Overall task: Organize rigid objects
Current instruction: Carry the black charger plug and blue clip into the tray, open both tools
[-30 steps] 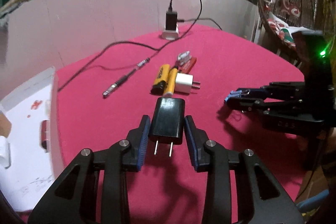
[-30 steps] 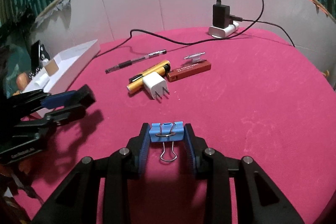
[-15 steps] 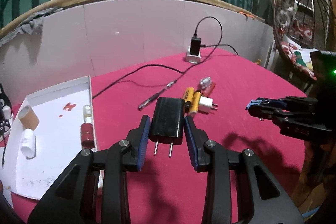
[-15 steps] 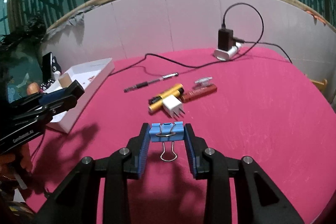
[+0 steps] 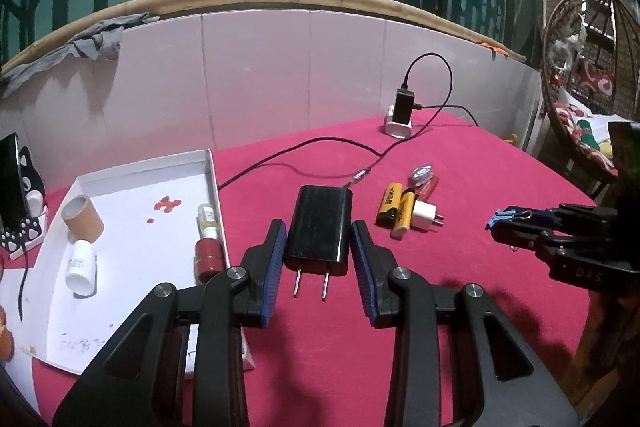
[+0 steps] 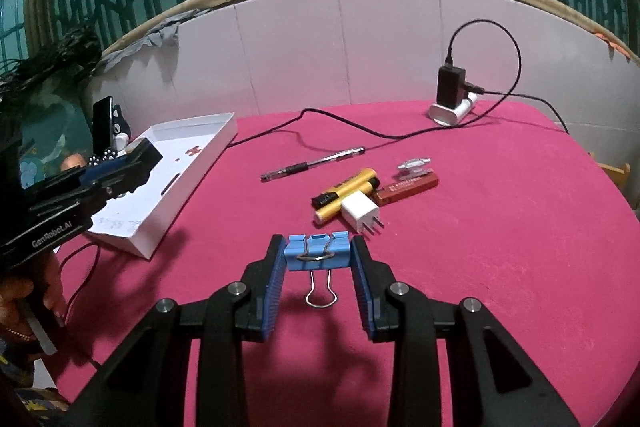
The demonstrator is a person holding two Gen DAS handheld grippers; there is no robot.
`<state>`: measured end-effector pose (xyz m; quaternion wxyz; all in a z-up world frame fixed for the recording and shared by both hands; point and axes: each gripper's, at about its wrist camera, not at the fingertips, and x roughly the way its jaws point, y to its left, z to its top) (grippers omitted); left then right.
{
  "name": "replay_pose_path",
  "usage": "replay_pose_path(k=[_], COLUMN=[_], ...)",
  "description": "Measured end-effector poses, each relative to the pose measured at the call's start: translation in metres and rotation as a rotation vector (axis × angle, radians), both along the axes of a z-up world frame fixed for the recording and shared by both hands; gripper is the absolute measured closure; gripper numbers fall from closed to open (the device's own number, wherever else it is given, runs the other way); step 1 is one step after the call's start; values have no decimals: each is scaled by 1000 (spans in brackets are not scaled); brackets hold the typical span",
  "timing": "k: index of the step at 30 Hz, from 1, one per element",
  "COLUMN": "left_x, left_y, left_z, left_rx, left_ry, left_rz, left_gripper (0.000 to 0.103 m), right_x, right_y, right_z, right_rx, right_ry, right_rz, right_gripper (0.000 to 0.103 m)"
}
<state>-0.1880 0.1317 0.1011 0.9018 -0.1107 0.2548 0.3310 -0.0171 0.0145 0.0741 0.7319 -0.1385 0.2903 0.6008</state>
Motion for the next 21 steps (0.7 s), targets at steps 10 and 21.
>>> replay_pose_path(k=[10,21], left_x=[-13,-38], left_y=[8,26], left_z=[4,10], left_rx=[-4,-7], left_ry=[-15,-37], left_rz=[52,122], left_gripper=[70,70], right_x=[-16,-30], right_y=[8,23], right_z=[9,20], right_rx=[25,30], right_ry=[-16,-28], right_rz=[36,75], right_gripper=[71,71])
